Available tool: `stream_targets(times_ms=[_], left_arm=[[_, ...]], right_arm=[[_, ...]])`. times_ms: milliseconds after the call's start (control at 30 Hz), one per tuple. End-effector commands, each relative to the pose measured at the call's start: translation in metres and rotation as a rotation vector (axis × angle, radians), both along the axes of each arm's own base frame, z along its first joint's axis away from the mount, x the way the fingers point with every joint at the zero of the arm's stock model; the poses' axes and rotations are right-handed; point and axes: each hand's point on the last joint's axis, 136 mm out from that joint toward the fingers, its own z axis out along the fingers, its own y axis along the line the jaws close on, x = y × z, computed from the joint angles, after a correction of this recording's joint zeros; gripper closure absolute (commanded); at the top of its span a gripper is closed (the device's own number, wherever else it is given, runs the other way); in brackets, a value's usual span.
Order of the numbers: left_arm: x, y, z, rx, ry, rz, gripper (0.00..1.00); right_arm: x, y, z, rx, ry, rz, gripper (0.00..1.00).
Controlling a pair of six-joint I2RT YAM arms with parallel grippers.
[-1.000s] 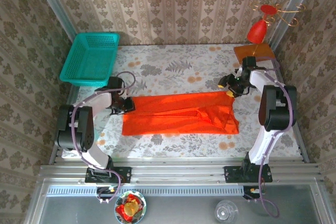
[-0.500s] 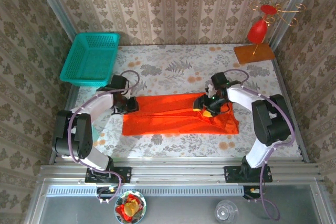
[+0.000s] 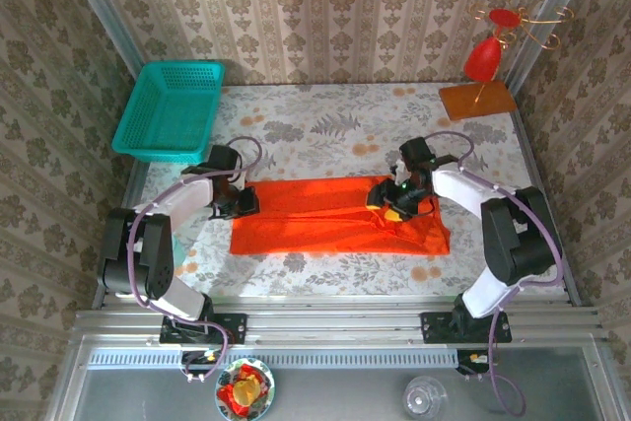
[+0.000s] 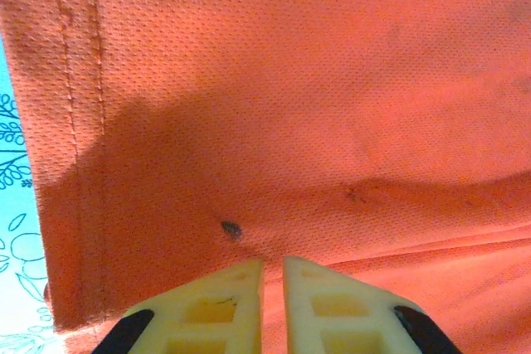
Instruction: Fold the inside-out t-shirt
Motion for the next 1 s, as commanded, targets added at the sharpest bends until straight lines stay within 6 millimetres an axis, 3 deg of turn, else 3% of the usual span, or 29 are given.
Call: stream_targets(times_ms=[0,100,167,267,400,500,667,767,833,967], left_arm=[[0.000,0.007,0.000,0.017,0.003,-0.004,0.86],[0.004,0.013,-0.003,0.008,0.010,0.018,0.87],[0.005,0.015,-0.003,0.006,0.007,0.022,0.87],[0.003,0.017,-0.005,0.010,0.015,0.026,0.87],[-0.002,0.024,-0.009,0.020,0.037,0.045,0.87],[-0.003,0.028,-0.010,0.023,0.044,0.056,0.87],[0.001,0.023,-0.007,0.003,0.040,0.047,0.87],[0.003,0.019,-0.008,-0.012,0.043,0.036,0.87],[0.003,0.019,-0.011,-0.012,0.052,0.034,0.87],[0.004,0.023,-0.024,0.017,0.077,0.044,0.87]], right_arm=[[0.026,0.026,0.025,0.117,-0.063,-0.016,0.40],[0.038,0.045,0.020,0.184,-0.054,0.004,0.41],[0.038,0.048,0.003,0.180,-0.017,0.009,0.41],[0.023,0.030,-0.038,0.079,0.070,-0.025,0.42],[0.000,0.005,-0.070,-0.063,0.131,-0.043,0.42],[0.002,0.008,-0.064,-0.044,0.115,-0.045,0.42],[0.022,0.014,-0.016,-0.030,-0.006,-0.041,0.42],[0.021,0.021,-0.003,0.013,-0.026,-0.027,0.42],[0.015,0.022,-0.008,0.025,-0.007,-0.025,0.41],[-0.002,0.003,-0.044,-0.089,0.062,-0.040,0.41]])
